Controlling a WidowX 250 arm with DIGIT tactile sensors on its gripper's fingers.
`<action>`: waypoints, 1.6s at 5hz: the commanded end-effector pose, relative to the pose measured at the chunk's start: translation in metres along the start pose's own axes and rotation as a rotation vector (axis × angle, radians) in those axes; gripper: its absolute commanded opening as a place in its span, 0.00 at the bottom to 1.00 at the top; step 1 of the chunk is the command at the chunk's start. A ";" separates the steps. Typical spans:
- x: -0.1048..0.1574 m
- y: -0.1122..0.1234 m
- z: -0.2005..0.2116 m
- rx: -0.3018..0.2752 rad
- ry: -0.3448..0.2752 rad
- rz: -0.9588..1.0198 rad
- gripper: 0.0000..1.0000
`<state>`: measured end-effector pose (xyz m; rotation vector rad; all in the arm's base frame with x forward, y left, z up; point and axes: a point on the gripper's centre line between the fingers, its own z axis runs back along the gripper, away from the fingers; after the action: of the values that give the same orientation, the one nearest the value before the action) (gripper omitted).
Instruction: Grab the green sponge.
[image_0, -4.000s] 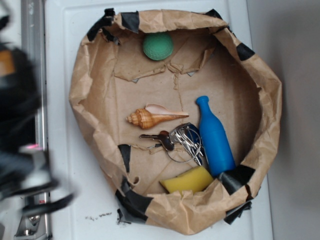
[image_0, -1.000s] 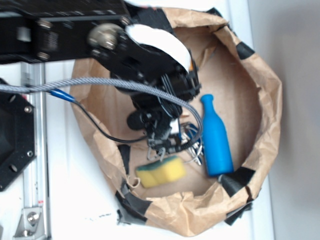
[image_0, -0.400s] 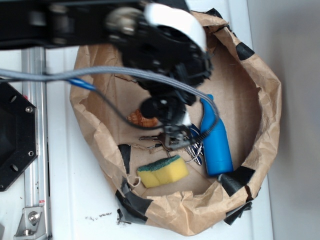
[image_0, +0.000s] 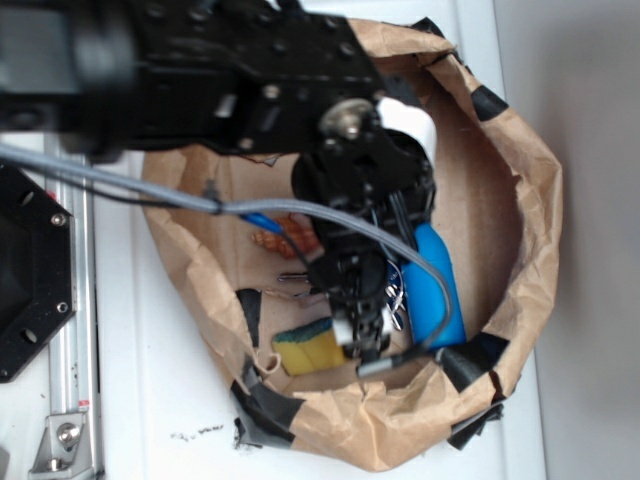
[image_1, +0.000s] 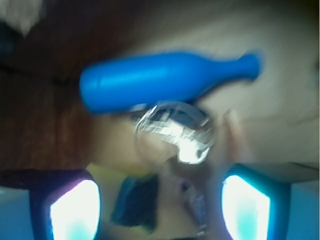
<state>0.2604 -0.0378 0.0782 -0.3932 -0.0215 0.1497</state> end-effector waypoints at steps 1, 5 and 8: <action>-0.009 -0.029 -0.005 -0.098 0.028 0.011 1.00; -0.014 -0.024 -0.041 -0.016 0.032 -0.034 0.00; 0.023 -0.003 0.101 0.130 -0.299 -0.149 0.00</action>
<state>0.2815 -0.0074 0.1504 -0.2447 -0.2545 0.0428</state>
